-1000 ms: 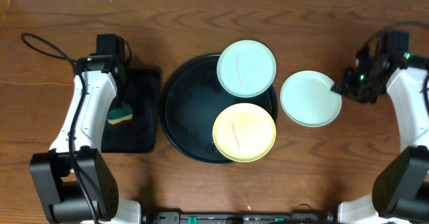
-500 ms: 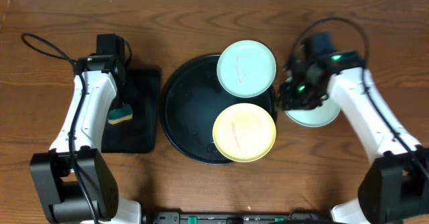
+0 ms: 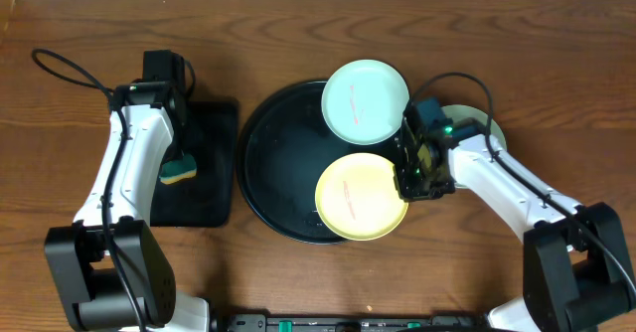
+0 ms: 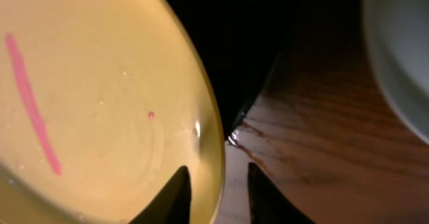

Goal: Clean dirty plates on tray and stack at the side
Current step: 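Move right gripper to the yellow plate and grip its rim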

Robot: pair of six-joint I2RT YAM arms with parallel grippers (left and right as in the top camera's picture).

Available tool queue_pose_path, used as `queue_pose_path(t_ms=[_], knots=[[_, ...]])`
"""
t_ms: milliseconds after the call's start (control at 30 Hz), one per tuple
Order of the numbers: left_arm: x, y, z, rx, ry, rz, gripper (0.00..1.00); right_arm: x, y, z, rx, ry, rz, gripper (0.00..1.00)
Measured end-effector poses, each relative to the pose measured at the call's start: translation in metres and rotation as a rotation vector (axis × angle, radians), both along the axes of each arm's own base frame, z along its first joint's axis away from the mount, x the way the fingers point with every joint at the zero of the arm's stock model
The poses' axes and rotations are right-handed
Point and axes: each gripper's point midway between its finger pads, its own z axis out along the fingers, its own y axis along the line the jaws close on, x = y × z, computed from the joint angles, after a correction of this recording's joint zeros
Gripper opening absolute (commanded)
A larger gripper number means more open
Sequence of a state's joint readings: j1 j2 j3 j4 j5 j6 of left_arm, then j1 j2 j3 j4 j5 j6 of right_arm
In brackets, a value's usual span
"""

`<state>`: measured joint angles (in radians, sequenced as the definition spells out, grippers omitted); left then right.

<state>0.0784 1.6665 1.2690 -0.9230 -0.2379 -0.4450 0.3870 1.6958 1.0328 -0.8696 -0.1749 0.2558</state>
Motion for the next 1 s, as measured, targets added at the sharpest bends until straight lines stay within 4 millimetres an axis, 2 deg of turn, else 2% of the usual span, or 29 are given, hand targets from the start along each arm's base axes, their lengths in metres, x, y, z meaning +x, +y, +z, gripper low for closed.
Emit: queue_pose_path(t_ms=[100, 300, 567, 667, 833, 1000], knots=[[0.0, 0.0, 0.0, 0.0, -0.001, 0.0, 0.07, -0.001, 0.0, -0.005, -0.002, -0.006, -0.001, 0.21], [0.001, 0.0, 0.0, 0.0, -0.003, 0.0, 0.07, 0.002, 0.003, -0.007, 0.0, -0.025, -0.003, 0.01], [0.001, 0.0, 0.0, -0.003, -0.004, -0.001, 0.08, -0.005, 0.031, -0.001, 0.073, -0.017, 0.046, 0.01], [0.002, -0.004, -0.001, -0.022, -0.007, -0.004, 0.07, 0.006, 0.043, 0.009, 0.103, -0.045, 0.021, 0.01], [0.005, -0.009, -0.002, -0.054, -0.019, -0.013, 0.07, 0.038, 0.07, 0.025, 0.191, -0.151, -0.074, 0.01], [0.007, -0.012, -0.002, -0.069, -0.027, -0.017, 0.07, 0.05, 0.101, 0.021, 0.253, -0.186, -0.124, 0.01]])
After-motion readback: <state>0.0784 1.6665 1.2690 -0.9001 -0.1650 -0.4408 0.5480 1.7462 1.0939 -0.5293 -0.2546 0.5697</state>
